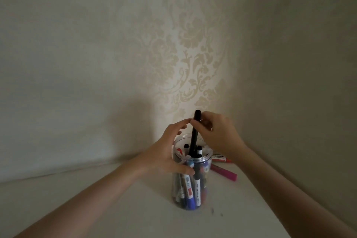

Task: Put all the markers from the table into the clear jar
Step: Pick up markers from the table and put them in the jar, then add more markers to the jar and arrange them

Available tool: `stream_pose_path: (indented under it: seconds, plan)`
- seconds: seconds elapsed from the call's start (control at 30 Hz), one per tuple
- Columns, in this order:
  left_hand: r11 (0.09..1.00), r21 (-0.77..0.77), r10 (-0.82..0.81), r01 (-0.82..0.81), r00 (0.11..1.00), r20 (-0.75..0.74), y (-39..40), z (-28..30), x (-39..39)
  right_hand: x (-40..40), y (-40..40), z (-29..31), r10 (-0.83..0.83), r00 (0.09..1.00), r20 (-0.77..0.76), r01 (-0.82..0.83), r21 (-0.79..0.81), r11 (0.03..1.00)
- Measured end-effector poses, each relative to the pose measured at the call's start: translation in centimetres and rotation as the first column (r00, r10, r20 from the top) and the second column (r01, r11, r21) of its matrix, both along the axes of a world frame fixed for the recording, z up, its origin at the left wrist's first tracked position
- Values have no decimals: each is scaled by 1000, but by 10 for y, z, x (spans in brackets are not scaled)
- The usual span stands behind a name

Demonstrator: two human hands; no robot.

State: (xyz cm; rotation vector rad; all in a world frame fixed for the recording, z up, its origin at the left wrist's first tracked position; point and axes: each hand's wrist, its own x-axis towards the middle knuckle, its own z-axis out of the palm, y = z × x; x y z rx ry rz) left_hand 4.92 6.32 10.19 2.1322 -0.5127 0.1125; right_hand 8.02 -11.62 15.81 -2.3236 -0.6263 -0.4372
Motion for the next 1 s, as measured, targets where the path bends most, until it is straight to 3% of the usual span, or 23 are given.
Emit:
stream_pose_path:
  seconds: [0.1, 0.27, 0.47, 0.6, 0.73, 0.87, 1.0]
  plan:
    - [1000, -8, -17, 18, 999, 36, -3, 5, -1, 6, 1, 5, -40, 999, 10, 40, -40, 998]
    - [1000, -16, -23, 23, 1000, 17, -4, 7, 3, 12, -2, 5, -31, 999, -36, 33, 36, 999]
    - [997, -79, -18, 15, 999, -38, 1, 4, 4, 12, 15, -21, 13, 991, -132, -60, -359, 931]
    - [993, -117, -16, 5, 996, -92, 8, 5, 11, 15, 10, -8, 74, 993, -97, -92, -192, 977]
    - [990, -136, 10, -37, 980, -200, 11, 2, 16, 15, 13, -11, 119, 990, -79, -135, -227, 965]
    - [979, -197, -3, -48, 969, -248, 11, -5, 16, 14, 19, -8, 195, 971, -140, -207, -81, 975]
    - [970, -235, -5, -56, 968, -252, 11, -7, 14, 15, 19, -8, 172, 975, -143, -202, -233, 951]
